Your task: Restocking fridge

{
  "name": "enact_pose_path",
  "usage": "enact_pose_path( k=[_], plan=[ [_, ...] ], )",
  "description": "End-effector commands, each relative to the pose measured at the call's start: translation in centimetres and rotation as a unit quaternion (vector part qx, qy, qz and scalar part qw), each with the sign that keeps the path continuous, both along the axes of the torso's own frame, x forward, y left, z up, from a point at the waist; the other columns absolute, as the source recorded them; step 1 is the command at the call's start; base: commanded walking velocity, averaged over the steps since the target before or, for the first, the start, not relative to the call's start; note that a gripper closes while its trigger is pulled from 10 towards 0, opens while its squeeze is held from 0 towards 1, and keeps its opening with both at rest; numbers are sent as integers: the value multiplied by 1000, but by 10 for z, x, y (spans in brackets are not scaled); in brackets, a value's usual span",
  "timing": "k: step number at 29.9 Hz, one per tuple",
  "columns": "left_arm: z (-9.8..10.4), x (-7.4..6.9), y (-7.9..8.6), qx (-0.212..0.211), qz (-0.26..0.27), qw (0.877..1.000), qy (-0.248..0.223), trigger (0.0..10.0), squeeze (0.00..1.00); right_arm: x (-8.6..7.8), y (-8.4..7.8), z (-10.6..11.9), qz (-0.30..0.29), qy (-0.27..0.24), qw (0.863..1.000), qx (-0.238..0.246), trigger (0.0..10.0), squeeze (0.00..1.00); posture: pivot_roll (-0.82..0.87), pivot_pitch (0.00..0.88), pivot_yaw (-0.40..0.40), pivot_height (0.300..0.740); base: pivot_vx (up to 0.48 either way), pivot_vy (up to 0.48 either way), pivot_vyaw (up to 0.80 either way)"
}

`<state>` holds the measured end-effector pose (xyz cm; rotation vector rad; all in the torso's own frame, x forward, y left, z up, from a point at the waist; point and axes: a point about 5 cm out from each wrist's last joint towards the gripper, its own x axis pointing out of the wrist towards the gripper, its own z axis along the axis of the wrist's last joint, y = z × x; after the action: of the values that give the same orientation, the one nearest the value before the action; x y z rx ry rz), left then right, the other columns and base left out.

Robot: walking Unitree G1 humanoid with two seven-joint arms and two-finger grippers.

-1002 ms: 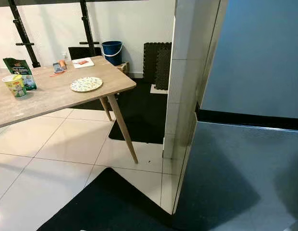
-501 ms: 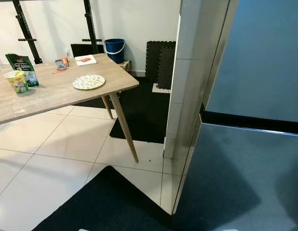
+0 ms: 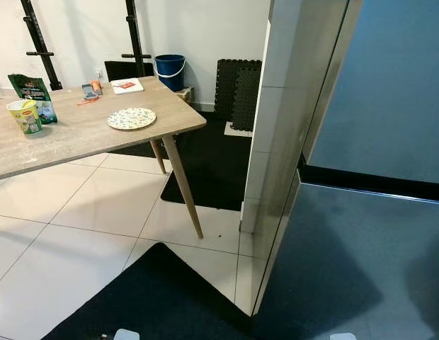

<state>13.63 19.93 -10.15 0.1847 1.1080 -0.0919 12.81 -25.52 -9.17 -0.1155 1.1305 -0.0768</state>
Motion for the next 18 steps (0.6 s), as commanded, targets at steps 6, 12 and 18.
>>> enact_pose_path(
  k=[6, 12, 18],
  plan=[
    [-2, -5, -5, -2, -17, 1000, 12, 10000, 0, 1, 1, -1, 8, 10, 1000, -5, 10000, 0, -42, 0, 3, 740, 0, 0, 0],
    [-4, -12, 0, 6, -14, 1000, 21, 10000, 0, 3, -1, 1, 9, 16, 1000, -7, 10000, 0, -25, 0, -14, 740, 0, 0, 0],
    [-4, -15, 5, 2, 11, 1000, 20, 10000, 0, 0, -1, 0, 36, 27, 999, -17, 10000, 0, -11, 0, -6, 740, 0, 0, 0]
  ],
)
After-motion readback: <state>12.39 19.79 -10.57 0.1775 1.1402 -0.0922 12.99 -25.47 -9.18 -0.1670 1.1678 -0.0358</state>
